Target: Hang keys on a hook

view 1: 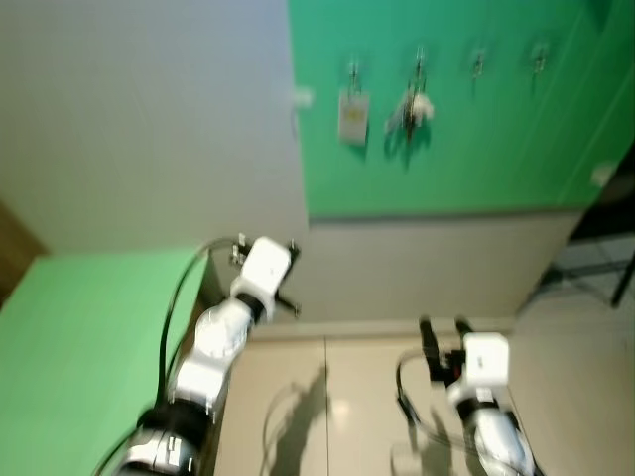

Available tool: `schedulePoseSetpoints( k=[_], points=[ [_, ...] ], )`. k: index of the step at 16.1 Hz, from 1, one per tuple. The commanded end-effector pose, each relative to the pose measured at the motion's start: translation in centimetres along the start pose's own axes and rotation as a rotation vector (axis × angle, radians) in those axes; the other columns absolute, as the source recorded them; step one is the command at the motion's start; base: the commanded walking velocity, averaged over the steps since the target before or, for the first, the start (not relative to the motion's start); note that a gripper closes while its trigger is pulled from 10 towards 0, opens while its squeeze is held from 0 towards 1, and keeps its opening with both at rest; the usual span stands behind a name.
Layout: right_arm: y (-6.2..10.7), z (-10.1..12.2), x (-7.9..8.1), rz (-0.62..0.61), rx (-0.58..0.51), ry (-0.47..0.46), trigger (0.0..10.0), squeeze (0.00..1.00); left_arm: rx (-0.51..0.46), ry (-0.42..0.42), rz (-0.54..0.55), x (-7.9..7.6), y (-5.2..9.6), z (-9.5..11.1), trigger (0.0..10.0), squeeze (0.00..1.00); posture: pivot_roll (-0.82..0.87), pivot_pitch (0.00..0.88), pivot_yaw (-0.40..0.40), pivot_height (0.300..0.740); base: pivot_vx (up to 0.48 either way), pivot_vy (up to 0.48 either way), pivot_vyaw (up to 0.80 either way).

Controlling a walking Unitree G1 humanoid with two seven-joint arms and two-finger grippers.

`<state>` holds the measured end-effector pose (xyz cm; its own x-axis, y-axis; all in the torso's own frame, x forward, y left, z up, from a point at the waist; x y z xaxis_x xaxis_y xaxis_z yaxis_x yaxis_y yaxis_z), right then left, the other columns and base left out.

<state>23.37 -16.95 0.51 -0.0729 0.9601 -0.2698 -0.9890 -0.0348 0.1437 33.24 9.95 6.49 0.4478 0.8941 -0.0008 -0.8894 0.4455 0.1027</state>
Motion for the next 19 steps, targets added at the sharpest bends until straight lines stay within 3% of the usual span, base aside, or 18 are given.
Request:
schedulePoseSetpoints(
  k=[1,7,19],
  points=[
    [0.1,0.2,-0.8,-0.023,0.001,0.008,10.0,0.00,-0.015,-0.023,-0.032,-1.0,-0.3,0.3,10.0,0.00,-0.23,0.000,0.102,0.740,0.259,-0.401,0.00],
    [0.4,2.0,-0.8,-0.010,-0.022,0.021,10.0,0.00,-0.014,-0.025,-0.018,-0.5,-0.4,0.3,10.0,0.00,-0.22,0.000,0.097,0.740,0.101,-0.236,0.00],
    [0.4,4.1,-0.2,-0.005,-0.009,0.016,10.0,0.00,0.013,-0.011,-0.024,-0.1,-0.7,0.2,10.0,0.00,-0.23,0.000,0.103,0.740,0.000,-0.430,0.00]
  ],
)
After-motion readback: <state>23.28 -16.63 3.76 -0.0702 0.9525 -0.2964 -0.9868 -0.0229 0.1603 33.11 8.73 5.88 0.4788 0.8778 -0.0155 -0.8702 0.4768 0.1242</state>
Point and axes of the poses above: a point about 5 cm out from each wrist's last joint towards the gripper, its own y axis pointing back from the gripper into the wrist, its own z axis along the axis of the wrist's last joint, x = y × z, the point moved 3 cm from there along -y, pointing out of the wrist towards the gripper, and after that the axes turned 15 degrees about y, right-handed, at the moved point
